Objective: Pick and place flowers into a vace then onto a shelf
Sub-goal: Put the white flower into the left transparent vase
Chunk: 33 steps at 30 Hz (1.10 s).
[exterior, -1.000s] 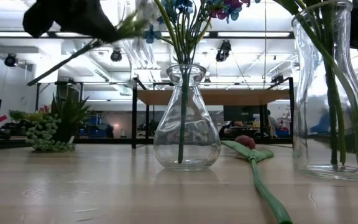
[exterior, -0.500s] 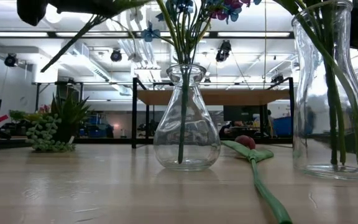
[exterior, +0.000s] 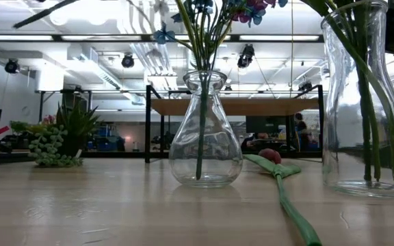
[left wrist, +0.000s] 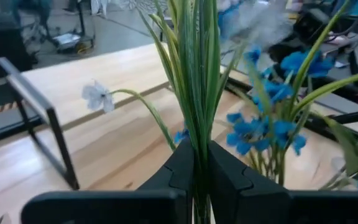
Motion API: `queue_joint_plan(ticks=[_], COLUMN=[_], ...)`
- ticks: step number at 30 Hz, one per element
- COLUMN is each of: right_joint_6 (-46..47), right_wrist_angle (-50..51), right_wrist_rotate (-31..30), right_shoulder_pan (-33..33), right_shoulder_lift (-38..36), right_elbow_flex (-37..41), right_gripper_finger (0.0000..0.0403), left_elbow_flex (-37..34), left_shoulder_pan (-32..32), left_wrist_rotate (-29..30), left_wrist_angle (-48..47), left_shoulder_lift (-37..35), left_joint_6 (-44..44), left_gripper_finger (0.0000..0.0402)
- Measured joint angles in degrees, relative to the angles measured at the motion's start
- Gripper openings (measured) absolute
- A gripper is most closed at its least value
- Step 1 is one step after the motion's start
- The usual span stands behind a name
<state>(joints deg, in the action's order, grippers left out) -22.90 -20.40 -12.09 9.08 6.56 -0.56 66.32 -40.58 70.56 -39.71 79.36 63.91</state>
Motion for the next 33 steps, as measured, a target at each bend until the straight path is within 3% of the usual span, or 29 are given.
queue_joint_plan(ticks=[10,18,26,33], right_joint_6=[0.0,0.0,-0.1,-0.1], right_wrist_angle=[0.0,0.0,0.0,0.0], right_wrist_rotate=[0.0,0.0,0.0,0.0], right_shoulder_pan=[0.0,0.0,0.0,0.0], right_shoulder_lift=[0.0,0.0,0.0,0.0], right_elbow_flex=[0.0,0.0,0.0,0.0], right_gripper_finger=[0.0009,0.0009,0.0009,0.0009], left_elbow_flex=[0.0,-0.1,-0.1,-3.3], left_shoulder_pan=[0.1,0.1,0.1,1.3], left_wrist_rotate=[-4.7,-8.5,-22.7,-22.9], left_wrist_angle=[19.1,28.4,43.6,59.3], left_shoulder_lift=[-1.0,-4.6,-5.5,-5.4], left_joint_6=[-27.8,-43.7,-72.2,-83.5], left_gripper_finger=[0.0012,0.0012,0.0012,0.0012])
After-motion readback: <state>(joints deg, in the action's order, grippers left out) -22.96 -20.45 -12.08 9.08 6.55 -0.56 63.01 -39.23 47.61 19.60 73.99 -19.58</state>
